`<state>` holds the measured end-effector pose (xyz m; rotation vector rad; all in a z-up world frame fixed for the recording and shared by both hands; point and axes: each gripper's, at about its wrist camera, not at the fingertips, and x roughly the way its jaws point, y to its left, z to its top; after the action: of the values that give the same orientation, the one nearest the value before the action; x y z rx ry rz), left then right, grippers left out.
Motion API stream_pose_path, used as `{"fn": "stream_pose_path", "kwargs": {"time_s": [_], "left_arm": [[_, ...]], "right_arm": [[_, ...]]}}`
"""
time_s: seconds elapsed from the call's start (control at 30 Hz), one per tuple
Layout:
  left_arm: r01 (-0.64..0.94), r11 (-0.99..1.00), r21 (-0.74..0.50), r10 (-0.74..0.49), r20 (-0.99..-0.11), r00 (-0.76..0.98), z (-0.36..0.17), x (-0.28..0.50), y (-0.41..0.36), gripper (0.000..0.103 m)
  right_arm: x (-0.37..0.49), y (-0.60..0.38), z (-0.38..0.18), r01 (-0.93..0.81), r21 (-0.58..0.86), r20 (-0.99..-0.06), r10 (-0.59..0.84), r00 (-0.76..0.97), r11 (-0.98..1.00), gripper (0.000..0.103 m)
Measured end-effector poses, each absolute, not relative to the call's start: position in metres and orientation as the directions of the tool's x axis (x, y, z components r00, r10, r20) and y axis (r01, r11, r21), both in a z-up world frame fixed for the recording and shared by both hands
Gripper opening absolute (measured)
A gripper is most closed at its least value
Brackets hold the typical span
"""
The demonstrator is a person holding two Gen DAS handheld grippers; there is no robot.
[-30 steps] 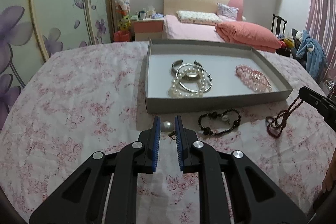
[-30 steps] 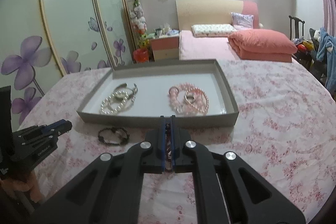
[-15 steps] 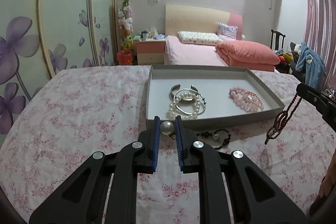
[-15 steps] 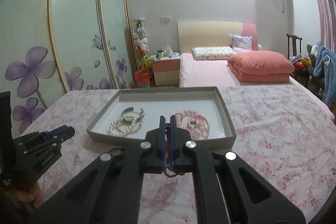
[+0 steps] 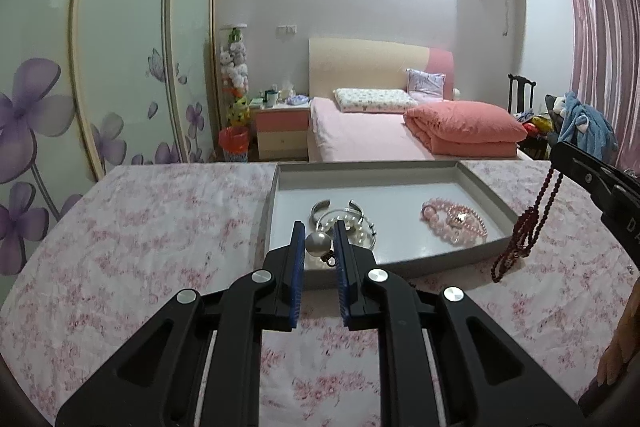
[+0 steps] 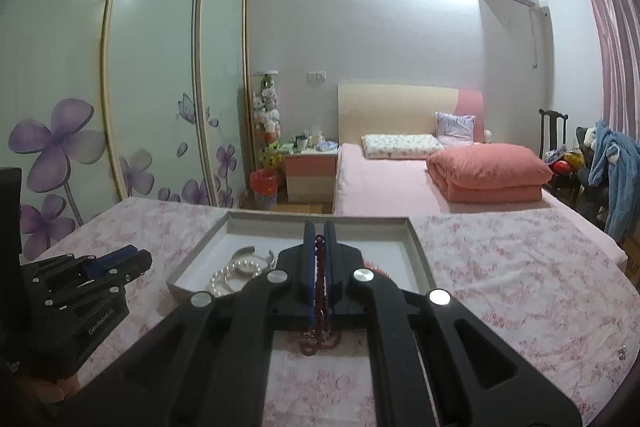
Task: Organize jewelry
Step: 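Carry the pearl earring with the left tool while the right tool lifts the red bracelet over the tray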
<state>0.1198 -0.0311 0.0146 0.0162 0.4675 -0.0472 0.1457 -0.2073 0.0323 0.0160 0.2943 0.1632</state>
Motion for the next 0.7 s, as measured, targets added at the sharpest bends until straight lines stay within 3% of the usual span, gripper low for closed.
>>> {"fn": "stream_pose_path", "kwargs": {"time_s": [0.33, 0.7], "left_arm": [[0.065, 0.998, 0.012, -0.055, -0.389, 0.920, 0.026, 0.132, -0.041, 0.015], [0.069, 0.998, -0.001, -0.064, -0.383, 0.921, 0.028, 0.161, -0.043, 0.015]], "right_arm": [[0.157, -0.208, 0.042, -0.137, 0.034, -0.231, 0.141, 0.963, 0.990, 0.005], [0.188, -0.210, 0.046, -0.139, 0.055, -0.221, 0.147, 0.964, 0.989, 0.005]]}}
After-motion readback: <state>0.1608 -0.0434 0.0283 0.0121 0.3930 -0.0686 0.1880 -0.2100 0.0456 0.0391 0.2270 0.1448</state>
